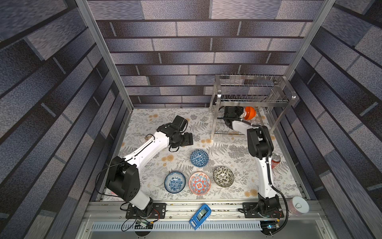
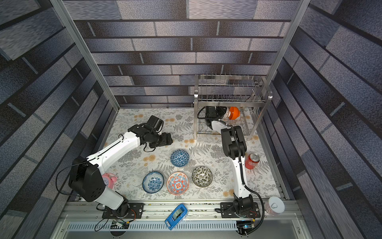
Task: Load bowls into a dish rack
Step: Place the bowl in the dish rack, then pick up the bowl from the center of the table.
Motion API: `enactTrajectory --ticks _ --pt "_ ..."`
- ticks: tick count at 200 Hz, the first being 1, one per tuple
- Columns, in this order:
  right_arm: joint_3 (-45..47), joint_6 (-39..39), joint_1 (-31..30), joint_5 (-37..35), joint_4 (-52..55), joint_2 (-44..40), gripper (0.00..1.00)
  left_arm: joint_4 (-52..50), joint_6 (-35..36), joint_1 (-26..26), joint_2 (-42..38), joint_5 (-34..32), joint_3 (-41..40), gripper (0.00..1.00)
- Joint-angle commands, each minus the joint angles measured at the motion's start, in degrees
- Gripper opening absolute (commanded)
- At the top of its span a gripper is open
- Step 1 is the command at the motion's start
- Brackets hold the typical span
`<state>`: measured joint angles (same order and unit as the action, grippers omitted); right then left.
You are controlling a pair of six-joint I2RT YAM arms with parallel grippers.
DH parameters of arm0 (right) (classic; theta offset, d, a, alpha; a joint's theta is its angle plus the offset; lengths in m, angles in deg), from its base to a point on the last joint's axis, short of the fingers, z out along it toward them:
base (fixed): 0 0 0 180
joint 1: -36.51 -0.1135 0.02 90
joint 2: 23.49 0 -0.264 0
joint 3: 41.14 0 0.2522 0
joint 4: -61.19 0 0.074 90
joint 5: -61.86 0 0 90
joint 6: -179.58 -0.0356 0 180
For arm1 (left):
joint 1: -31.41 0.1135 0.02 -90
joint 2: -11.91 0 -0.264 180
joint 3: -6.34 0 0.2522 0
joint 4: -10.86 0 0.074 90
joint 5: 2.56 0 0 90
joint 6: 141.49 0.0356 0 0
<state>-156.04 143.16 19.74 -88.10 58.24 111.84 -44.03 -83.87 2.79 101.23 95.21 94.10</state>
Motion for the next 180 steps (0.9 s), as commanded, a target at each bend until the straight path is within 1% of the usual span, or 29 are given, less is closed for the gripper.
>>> enactTrajectory --ticks 1,17,33,94,180 --pt "-0.9 -1.89 -0.54 -0.94 1.19 -1.27 0.39 0.13 0.66 0.45 -2.48 0.67 -0.95 0.86" --pt "-0.47 -1.98 -0.7 -0.69 1.12 -1.94 0.47 0.16 0.71 0.33 -2.79 0.67 -1.11 0.86" --pt "-0.21 -2.14 -0.89 -0.69 1.13 -2.57 0.52 0.25 0.65 0.33 -3.01 0.69 -1.35 0.86" --pt "0.51 -4.03 -1.42 -0.42 2.79 -4.96 0.63 0.17 0.49 0.26 -4.28 0.52 -1.88 0.87" --pt "4.38 -10.35 -1.59 0.02 7.8 -9.37 0.82 -0.33 0.35 -0.28 -5.56 0.08 -2.11 0.87"
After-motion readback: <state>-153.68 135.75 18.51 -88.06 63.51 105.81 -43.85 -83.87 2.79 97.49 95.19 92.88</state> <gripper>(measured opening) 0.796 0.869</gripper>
